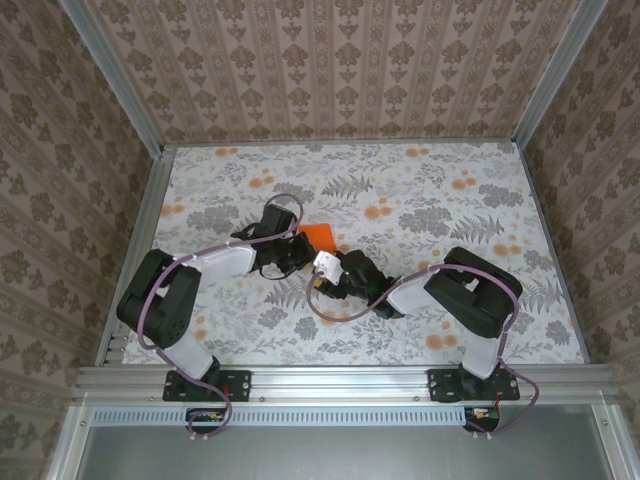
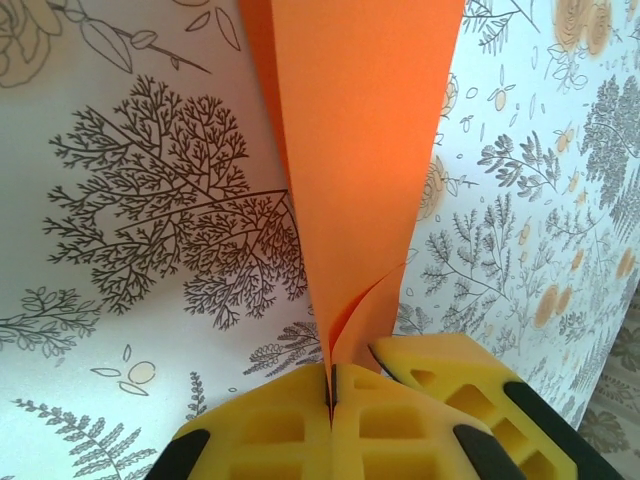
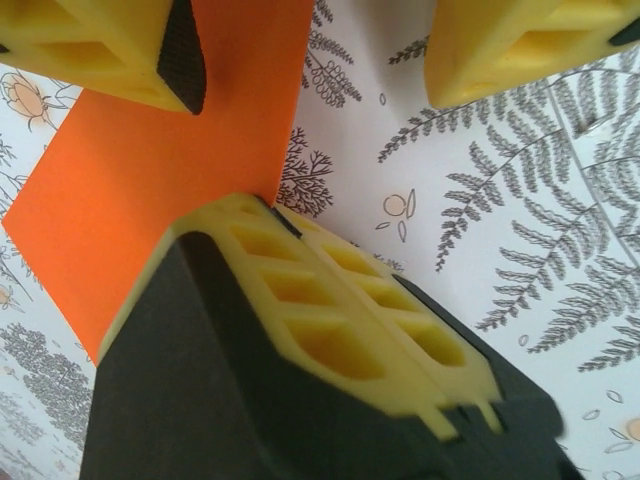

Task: Fold a paper plane with a square sheet of paper (pick it up from the middle)
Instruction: Fold the wing for the fifth time at the center of the table.

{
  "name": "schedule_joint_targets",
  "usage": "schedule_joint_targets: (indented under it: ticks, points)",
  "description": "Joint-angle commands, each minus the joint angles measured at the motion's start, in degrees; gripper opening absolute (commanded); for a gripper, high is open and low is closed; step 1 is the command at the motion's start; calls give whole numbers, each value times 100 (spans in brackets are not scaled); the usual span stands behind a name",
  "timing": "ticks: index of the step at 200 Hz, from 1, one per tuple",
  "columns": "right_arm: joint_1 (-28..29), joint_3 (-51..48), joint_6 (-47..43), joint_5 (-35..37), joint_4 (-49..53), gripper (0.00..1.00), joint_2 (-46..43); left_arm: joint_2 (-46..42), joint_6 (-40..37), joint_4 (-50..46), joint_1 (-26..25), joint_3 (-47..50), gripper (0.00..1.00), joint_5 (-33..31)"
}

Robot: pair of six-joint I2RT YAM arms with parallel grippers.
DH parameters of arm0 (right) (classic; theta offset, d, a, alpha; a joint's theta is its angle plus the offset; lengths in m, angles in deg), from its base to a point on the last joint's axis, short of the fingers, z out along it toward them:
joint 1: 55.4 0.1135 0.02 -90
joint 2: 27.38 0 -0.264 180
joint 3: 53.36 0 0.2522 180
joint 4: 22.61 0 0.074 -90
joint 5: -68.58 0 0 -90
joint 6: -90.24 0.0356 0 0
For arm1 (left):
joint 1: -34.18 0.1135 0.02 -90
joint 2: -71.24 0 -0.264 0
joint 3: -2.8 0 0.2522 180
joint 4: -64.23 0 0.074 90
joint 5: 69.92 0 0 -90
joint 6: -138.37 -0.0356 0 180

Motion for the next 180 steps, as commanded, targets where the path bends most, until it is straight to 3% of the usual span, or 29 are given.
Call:
schedule_joint_targets:
  ticks: [1,78,143,180]
  points:
    - [33,162,-163,238,-365,57,181,-125,133,-197,-50,-134,2,103]
    - [34,253,-1,256,-702,39,399,-117,180,-200,-49,-98,1,94]
    - [-61,313,359,110,-534,16,430,-240,236,-158,9,-74,2,137]
    - [-188,289,695,-258,-343,6,303,-484,165,-268,301,-65,22,124]
